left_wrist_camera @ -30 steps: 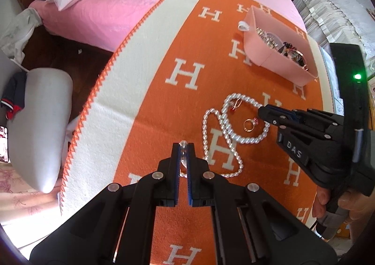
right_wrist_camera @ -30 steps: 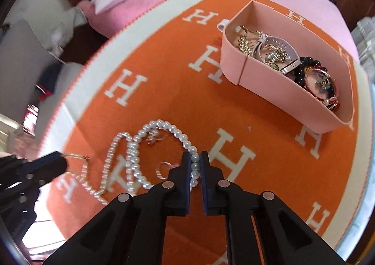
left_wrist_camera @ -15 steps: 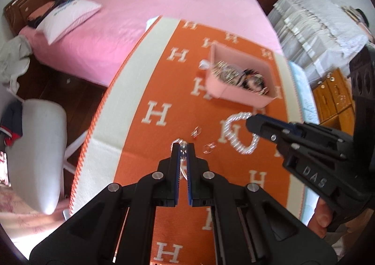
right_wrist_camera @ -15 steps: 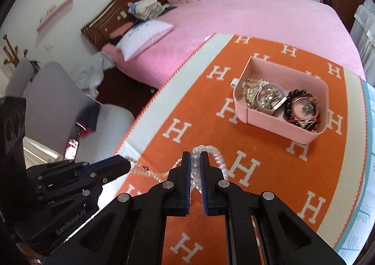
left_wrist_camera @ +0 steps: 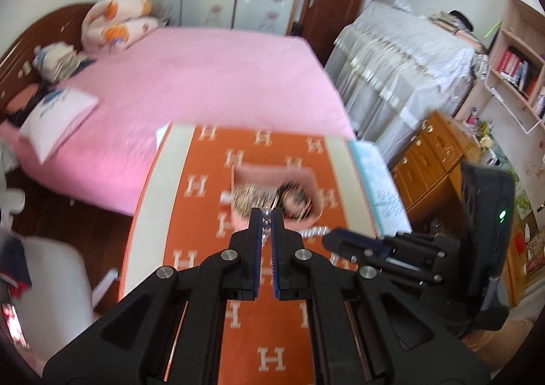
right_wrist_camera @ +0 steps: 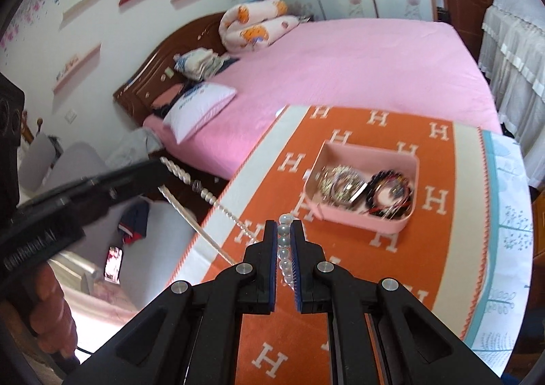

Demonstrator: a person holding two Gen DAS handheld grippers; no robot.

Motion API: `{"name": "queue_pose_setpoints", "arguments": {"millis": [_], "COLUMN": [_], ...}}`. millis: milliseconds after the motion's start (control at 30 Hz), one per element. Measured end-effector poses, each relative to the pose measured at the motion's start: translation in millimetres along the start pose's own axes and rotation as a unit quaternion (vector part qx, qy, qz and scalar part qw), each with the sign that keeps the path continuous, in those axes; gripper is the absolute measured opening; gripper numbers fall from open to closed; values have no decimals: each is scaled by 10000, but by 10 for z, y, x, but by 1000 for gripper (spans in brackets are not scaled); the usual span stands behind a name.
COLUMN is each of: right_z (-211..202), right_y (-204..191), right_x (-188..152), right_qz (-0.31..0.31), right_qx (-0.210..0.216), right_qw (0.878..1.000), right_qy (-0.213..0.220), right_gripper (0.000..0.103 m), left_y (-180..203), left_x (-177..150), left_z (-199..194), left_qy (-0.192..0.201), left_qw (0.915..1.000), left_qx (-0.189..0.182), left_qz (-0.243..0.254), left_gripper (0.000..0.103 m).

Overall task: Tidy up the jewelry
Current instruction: 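Lift the pearl necklace and bracelet into the pink box and release both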

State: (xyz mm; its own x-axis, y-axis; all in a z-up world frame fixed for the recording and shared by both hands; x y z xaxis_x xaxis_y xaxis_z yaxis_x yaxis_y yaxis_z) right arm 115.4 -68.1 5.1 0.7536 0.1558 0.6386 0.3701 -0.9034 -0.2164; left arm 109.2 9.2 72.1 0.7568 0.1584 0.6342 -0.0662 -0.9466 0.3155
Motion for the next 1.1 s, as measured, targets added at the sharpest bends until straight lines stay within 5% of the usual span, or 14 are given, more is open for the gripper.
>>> {"name": "queue_pose_setpoints", "arguments": {"millis": [233,433,967,1033,1100], "right_z": [-194,-136,825,942,1057], "right_y": [423,931,1640,1662,1670], "right_x": [345,628,532,498,466], "right_qz": [335,954,1725,1762,1793], "right_qx": [-300,-452,-656,-633,-602], "right_qw": [9984,9932,9828,9823,9818], "right_qy": [345,483,-19,-91,-166], "right_gripper": [7,7,7,7,7], "left_y": [399,626,433,338,216], "left_x": [594,811,244,196,159], "left_z": [93,587,2237,2314,2343], "left_qy": [213,-75,-1513,-1579,-1572], "left_qw": [9990,9983,9879,9870,9872], "left_qx": [-335,-543,-235,-130,-45], "left_qz": [202,204,256,281,250], "left_gripper": [3,3,3,7,24]}}
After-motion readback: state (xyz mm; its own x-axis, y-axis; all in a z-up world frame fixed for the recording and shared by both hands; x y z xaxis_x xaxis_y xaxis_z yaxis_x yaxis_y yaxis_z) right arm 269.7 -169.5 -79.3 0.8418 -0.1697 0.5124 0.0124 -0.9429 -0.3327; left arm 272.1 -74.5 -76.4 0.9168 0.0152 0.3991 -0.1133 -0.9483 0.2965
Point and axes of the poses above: each gripper's, at about its wrist camera, not at the fingertips, and z roughly the way its jaws point, y to its right, x to its top, the point moved 6 cm from there along z, roughly the way its jaws point, and after that the axes turned 12 degrees about -z, right-handed, at the moved point
